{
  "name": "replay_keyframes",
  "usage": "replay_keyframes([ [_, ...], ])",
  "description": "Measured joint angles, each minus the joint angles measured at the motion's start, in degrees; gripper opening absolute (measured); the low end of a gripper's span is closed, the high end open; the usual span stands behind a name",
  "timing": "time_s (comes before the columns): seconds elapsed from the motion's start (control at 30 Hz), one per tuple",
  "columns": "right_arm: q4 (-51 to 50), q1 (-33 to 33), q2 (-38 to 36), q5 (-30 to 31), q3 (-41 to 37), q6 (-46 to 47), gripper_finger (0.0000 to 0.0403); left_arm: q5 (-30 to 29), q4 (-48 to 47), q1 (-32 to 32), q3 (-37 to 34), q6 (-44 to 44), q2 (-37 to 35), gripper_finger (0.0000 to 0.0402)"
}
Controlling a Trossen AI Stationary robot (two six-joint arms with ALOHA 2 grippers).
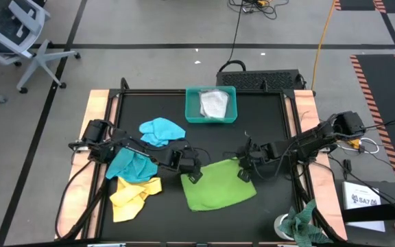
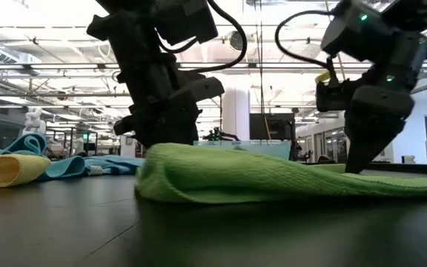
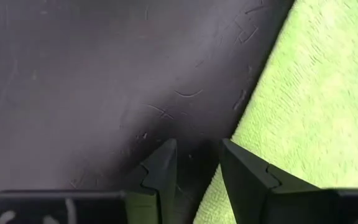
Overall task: Fold microfiber towels
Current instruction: Fold the green microfiber towel
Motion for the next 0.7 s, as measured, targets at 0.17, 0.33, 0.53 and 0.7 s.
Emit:
replay_keyframes([
  [0.17, 0.09, -3.58, -0.42, -0.03, -0.02, -4.35, 0.0000, 0.51, 0.00, 0.20, 0.00, -0.02, 0.00, 0.0122],
  [0.33, -1.46, -5.09, -4.00, -1.46, 0.86, -4.39, 0.0000, 1.55, 0.04, -0.03, 0.00, -0.07, 0.02, 0.0122],
  [0.53, 1.51, -3.93, -12.98, -6.05, 3.09, -2.76, 0.0000, 1.71, 0.53, -1.12, 0.00, -0.08, 0.02, 0.0122],
  [0.7, 6.97, -2.45, -18.57, -10.06, 3.17, 0.51, 0.0000, 1.80, 0.96, -2.02, 0.00, -0.55, 0.02, 0.0122],
])
